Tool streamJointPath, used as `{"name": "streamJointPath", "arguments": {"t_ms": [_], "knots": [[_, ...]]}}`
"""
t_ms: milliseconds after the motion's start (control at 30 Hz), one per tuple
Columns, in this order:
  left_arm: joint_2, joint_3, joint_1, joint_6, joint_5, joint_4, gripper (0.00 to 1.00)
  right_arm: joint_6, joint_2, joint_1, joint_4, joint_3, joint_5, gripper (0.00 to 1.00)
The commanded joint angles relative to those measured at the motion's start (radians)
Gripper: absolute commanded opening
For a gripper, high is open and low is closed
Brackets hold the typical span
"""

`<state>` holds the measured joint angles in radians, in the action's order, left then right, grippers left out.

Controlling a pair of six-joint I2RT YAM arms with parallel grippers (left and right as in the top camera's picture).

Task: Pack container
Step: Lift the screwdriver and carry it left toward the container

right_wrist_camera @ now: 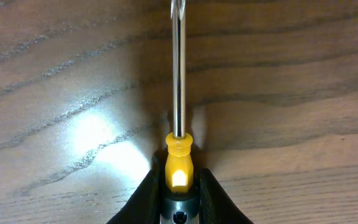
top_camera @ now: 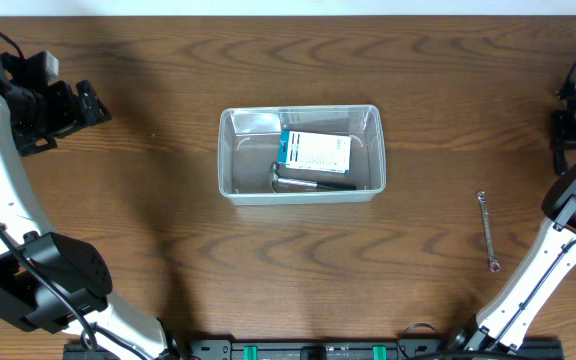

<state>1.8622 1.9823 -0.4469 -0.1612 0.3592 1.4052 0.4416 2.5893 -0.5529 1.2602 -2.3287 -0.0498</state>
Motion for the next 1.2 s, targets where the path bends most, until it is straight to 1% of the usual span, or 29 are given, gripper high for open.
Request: {"name": "streamJointPath", "arguments": {"t_ms": [0,167,367,433,667,833,933,1000,1033,1167], "knots": [[0.01,-0.002,0.0,-0.006,-0.012,0.0,0.98,-0.019,0.003,0.02,0.007,-0.007,-0.006,0.15],[0.01,-0.002,0.0,-0.006,-0.012,0.0,0.98,-0.026,0.003,0.03,0.016,-0.016,-0.006,0.17],[0.01,-0.002,0.0,-0.006,-0.012,0.0,0.98,-0.03,0.003,0.055,0.064,-0.099,-0.004,0.1],[0.01,-0.002,0.0,-0.006,-0.012,0.0,0.98,-0.03,0.003,0.066,0.092,-0.153,0.016,0.08],[0.01,-0.002,0.0,-0.006,-0.012,0.0,0.98,-0.03,0.003,0.14,0.24,-0.412,0.144,0.07],[0.01,-0.002,0.0,-0.006,-0.012,0.0,0.98,-0.017,0.003,0.232,0.348,-0.613,0.211,0.08],[0.01,-0.002,0.001,-0.006,-0.012,0.0,0.98,0.025,0.003,0.31,0.417,-0.73,0.264,0.09],[0.01,-0.002,0.0,-0.006,-0.012,0.0,0.98,0.016,0.003,0.366,0.439,-0.79,0.267,0.08],[0.01,-0.002,0.0,-0.006,-0.012,0.0,0.98,-0.003,-0.002,0.402,0.438,-0.813,0.269,0.08],[0.01,-0.002,0.0,-0.006,-0.012,0.0,0.98,0.014,-0.042,0.527,0.438,-0.812,0.279,0.09]]}}
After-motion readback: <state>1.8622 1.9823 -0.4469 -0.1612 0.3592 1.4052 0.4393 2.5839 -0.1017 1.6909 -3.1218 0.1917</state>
